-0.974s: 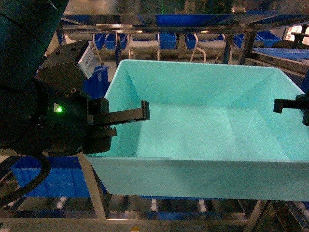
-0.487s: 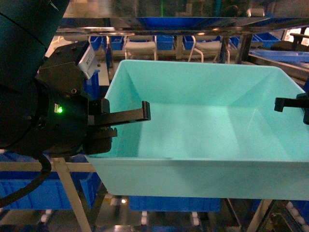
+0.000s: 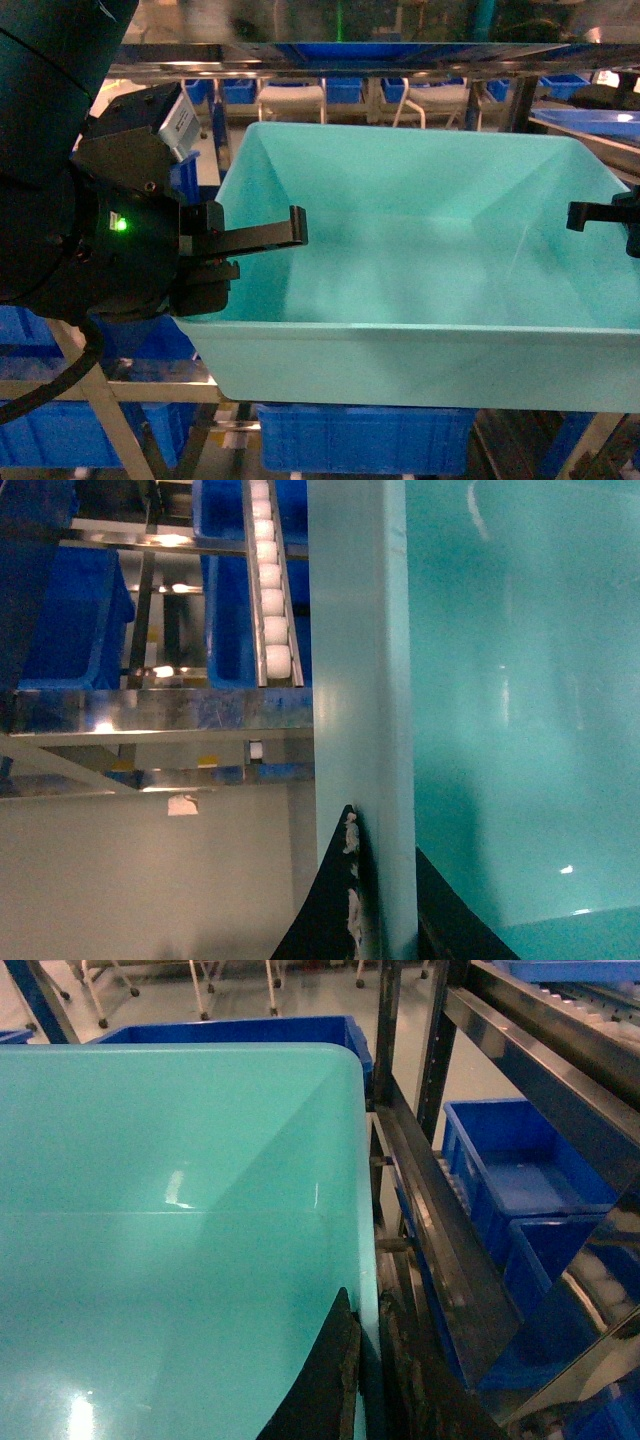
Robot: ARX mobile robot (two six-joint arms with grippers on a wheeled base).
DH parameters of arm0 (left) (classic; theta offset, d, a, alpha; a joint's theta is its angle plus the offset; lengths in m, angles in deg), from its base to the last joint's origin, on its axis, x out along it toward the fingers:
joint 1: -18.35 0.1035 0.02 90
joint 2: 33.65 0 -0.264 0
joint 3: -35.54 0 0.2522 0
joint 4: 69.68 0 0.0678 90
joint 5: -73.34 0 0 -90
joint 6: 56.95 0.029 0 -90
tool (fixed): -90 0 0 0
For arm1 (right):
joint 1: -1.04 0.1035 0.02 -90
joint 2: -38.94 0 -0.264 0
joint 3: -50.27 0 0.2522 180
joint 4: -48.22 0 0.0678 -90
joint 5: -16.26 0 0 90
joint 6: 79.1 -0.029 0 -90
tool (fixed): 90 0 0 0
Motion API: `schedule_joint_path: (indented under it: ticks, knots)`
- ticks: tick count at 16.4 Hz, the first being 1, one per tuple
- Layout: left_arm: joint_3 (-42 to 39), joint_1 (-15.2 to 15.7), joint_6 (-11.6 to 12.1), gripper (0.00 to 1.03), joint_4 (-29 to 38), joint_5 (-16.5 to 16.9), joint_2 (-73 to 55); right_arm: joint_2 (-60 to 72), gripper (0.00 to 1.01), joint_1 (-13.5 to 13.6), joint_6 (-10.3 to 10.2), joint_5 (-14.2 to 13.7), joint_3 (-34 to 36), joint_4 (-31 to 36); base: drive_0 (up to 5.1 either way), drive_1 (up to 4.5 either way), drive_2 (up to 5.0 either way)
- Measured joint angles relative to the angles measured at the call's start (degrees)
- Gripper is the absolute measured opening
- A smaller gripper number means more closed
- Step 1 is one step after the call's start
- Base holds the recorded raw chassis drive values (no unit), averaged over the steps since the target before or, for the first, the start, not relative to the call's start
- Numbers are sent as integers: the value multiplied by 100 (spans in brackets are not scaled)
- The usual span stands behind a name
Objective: Organize blue bins on left shelf correctly
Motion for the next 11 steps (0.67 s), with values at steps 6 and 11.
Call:
schedule_joint_path:
  ticks: [6, 11]
  knots:
    - [0, 0, -2, 2, -9, -17, 4, -2, 2, 0, 0, -4, 2, 0, 0, 0, 0]
    - [44, 44, -4, 2, 101, 103, -105, 70, 2, 0, -9, -33, -52, -4, 0, 0, 0]
